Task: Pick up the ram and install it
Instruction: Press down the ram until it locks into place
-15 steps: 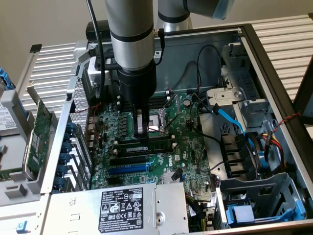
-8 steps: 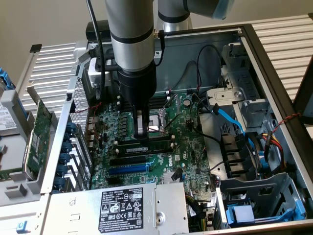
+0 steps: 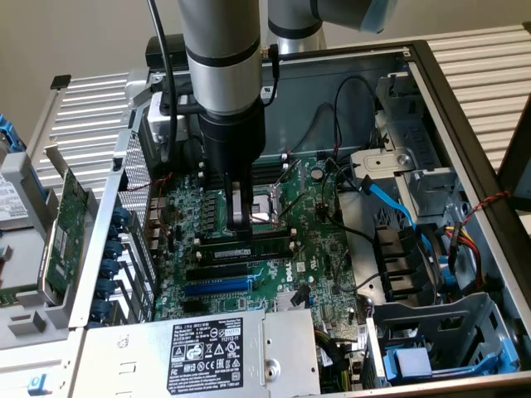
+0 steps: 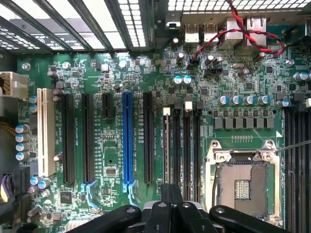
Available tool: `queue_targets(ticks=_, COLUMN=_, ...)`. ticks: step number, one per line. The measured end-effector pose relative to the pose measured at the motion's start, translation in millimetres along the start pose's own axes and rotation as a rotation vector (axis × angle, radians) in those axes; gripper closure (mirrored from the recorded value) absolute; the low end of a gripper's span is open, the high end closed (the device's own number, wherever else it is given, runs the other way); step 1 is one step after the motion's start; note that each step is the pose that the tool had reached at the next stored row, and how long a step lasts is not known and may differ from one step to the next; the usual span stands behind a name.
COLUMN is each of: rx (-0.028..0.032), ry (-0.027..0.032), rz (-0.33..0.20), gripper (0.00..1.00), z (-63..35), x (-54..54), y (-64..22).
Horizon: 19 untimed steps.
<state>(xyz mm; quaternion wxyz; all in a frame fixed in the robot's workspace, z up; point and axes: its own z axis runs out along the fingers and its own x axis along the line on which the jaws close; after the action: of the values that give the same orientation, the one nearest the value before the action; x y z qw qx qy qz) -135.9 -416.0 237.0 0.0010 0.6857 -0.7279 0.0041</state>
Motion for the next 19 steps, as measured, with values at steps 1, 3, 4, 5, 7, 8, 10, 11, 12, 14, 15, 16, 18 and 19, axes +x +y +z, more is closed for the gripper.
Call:
queue_targets(ticks=1, rx=0.0, ry=-0.0002, rz=0.0, gripper=0.89, z=-2.2, x=0.0, y=0.0)
queue_targets(ticks=3, rx=-0.0001, ry=-0.0001, rz=0.0, gripper=0.89, z=-6.8, x=0.1, y=0.0)
queue_targets(ticks=4, rx=-0.0001, ry=-0.0002, rz=0.0, gripper=0.89, z=-9.1, x=0.1, y=0.0)
queue_targets(ticks=5, rx=-0.0001, ry=-0.0003, rz=0.0, gripper=0.89, z=-11.0, x=0.1, y=-0.1)
queue_targets(ticks=7, rx=-0.0001, ry=-0.0002, rz=0.0, gripper=0.89, z=-13.6, x=0.1, y=-0.1)
queue_targets(ticks=8, rx=-0.0001, ry=-0.0002, rz=0.0, gripper=0.89, z=-14.0, x=0.2, y=-0.1)
queue_targets(ticks=10, rx=0.0, ry=-0.0004, rz=0.0, gripper=0.89, z=-13.9, x=0.2, y=-0.1)
queue_targets(ticks=11, rx=0.0, ry=-0.0004, rz=0.0, gripper=0.89, z=-13.9, x=0.2, y=-0.1)
queue_targets(ticks=12, rx=0.0, ry=-0.0003, rz=0.0, gripper=0.89, z=-14.0, x=0.2, y=-0.1)
queue_targets(ticks=14, rx=-0.0001, ry=-0.0002, rz=0.0, gripper=0.89, z=-14.0, x=0.2, y=-0.1)
queue_targets(ticks=15, rx=0.0, ry=-0.0002, rz=0.0, gripper=0.89, z=-14.0, x=0.2, y=-0.1)
queue_targets(ticks=16, rx=-0.0001, ry=-0.0002, rz=0.0, gripper=0.89, z=-14.0, x=0.2, y=-0.1)
queue_targets(ticks=18, rx=0.0, ry=-0.0002, rz=0.001, gripper=0.89, z=-14.0, x=0.2, y=-0.1)
queue_targets(ticks=19, rx=-0.0002, ry=-0.0001, rz=0.012, gripper=0.89, z=-14.0, x=0.3, y=-0.1)
